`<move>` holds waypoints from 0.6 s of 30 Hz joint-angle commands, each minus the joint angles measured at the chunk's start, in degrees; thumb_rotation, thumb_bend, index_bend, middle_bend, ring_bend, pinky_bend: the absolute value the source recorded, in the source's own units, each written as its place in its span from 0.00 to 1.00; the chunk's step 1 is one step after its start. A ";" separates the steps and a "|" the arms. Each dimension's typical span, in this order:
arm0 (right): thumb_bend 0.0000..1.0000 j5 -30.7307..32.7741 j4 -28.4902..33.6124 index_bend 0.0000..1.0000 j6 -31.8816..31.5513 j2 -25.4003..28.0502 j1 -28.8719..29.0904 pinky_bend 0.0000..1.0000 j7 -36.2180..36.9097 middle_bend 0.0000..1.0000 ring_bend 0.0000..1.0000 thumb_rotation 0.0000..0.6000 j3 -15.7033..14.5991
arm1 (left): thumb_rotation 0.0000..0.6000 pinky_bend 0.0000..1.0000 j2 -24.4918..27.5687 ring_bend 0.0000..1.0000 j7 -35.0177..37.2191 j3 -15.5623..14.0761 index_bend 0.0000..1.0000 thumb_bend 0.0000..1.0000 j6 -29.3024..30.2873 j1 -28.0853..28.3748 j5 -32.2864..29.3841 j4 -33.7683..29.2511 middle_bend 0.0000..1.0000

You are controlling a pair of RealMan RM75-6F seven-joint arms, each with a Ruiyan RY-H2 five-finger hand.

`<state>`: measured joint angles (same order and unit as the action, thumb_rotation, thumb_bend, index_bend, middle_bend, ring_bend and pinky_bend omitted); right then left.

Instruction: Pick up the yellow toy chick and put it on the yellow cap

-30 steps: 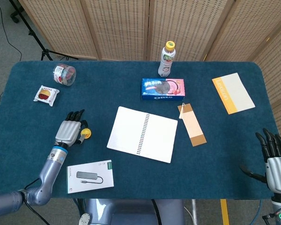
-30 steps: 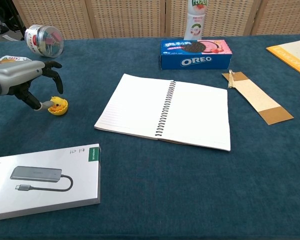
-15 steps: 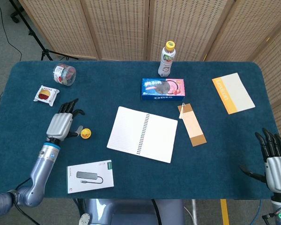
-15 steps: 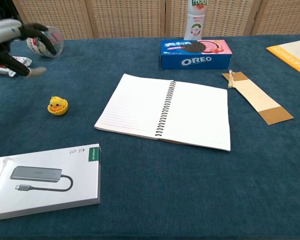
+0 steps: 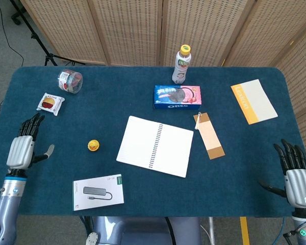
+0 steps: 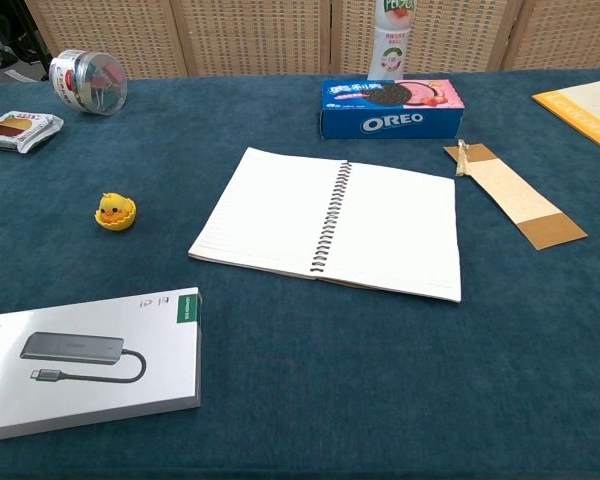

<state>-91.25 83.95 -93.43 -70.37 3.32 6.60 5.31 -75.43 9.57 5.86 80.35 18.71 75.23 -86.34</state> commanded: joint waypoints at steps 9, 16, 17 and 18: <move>0.00 0.30 -0.05 0.00 0.58 -0.33 0.44 0.00 -0.38 0.00 0.00 1.00 0.09 | 1.00 0.00 -5.93 0.00 2.01 -1.11 0.00 0.32 10.23 -7.04 4.78 12.93 0.00; 0.00 0.36 -0.46 0.00 0.92 -0.30 0.57 0.00 -0.03 0.00 0.00 1.00 -0.04 | 1.00 0.00 -7.03 0.00 0.17 0.78 0.00 0.32 11.07 -7.78 3.96 14.17 0.00; 0.00 0.23 -0.47 0.00 0.89 -0.32 0.56 0.00 -0.12 0.00 0.00 1.00 -0.14 | 1.00 0.00 -6.99 0.00 -0.17 0.80 0.00 0.32 11.04 -7.86 4.14 14.03 0.00; 0.00 0.17 -0.47 0.00 0.84 -0.34 0.55 0.00 -0.18 0.00 0.00 1.00 -0.17 | 1.00 0.00 -6.99 0.00 -0.38 0.81 0.00 0.32 11.05 -7.92 4.28 13.94 0.00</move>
